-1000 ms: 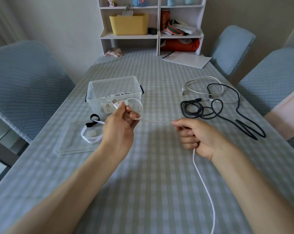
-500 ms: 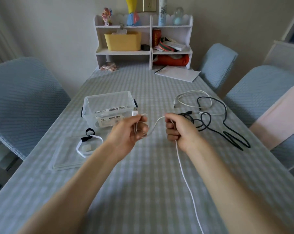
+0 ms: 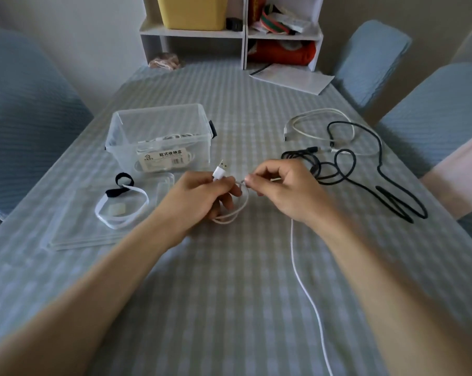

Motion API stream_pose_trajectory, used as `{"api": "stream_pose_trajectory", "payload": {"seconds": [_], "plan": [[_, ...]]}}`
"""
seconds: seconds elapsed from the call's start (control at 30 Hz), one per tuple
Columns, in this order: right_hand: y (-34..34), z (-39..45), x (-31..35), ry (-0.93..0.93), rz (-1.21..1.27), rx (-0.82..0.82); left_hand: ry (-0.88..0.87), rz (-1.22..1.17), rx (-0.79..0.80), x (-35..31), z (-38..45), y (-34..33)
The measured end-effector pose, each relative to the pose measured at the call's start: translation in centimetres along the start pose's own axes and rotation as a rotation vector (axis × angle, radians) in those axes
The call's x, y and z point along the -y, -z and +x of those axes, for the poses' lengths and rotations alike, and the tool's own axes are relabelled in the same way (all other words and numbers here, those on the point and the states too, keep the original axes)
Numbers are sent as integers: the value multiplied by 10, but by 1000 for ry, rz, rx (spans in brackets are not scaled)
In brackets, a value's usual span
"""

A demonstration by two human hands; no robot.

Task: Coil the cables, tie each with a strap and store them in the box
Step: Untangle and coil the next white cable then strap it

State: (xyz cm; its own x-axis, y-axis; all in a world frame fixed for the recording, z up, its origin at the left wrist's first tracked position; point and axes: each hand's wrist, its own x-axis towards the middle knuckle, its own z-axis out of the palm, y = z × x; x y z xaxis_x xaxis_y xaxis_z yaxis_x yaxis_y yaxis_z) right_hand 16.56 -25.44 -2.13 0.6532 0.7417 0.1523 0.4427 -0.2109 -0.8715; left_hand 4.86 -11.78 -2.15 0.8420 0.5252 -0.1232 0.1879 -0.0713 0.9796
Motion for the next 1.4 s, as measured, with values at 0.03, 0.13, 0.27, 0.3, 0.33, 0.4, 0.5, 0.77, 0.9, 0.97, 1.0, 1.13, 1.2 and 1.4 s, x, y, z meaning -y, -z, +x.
{"api": "stream_pose_trajectory", "payload": {"seconds": [0.03,0.13,0.27,0.3,0.33,0.4,0.5,0.77,0.9,0.97,1.0,1.13,1.2,1.4], "plan": [[0,0,1,-8,-1,29,-23,51,-19,0,0,-2],[3,-1,6,-55,15,83,-99,202,-57,1,-1,-5],[5,3,2,-140,5,21,-81,210,-47,-1,-4,-6],[6,4,-1,-163,25,9,-42,189,-40,-2,-5,-6],[6,4,-2,-186,57,0,3,168,-24,-4,-6,-5],[7,2,-3,-199,137,-14,76,117,27,-7,-9,-5],[6,-3,3,-128,236,-18,107,-9,67,-8,-9,-3],[-5,-14,21,-2,163,76,96,-245,-35,-10,-2,1],[-11,-17,23,36,47,87,140,-351,-86,-10,1,1],[-12,-19,25,-4,114,114,160,-473,-110,-10,1,3],[-12,-20,26,-25,146,128,175,-544,-126,-11,1,3],[-12,-21,28,-92,221,185,207,-748,-129,-14,-1,3],[-10,-20,29,-165,273,221,201,-827,-121,-18,-3,4],[-13,-16,28,-312,283,130,143,-771,-46,-18,-5,13]]}}
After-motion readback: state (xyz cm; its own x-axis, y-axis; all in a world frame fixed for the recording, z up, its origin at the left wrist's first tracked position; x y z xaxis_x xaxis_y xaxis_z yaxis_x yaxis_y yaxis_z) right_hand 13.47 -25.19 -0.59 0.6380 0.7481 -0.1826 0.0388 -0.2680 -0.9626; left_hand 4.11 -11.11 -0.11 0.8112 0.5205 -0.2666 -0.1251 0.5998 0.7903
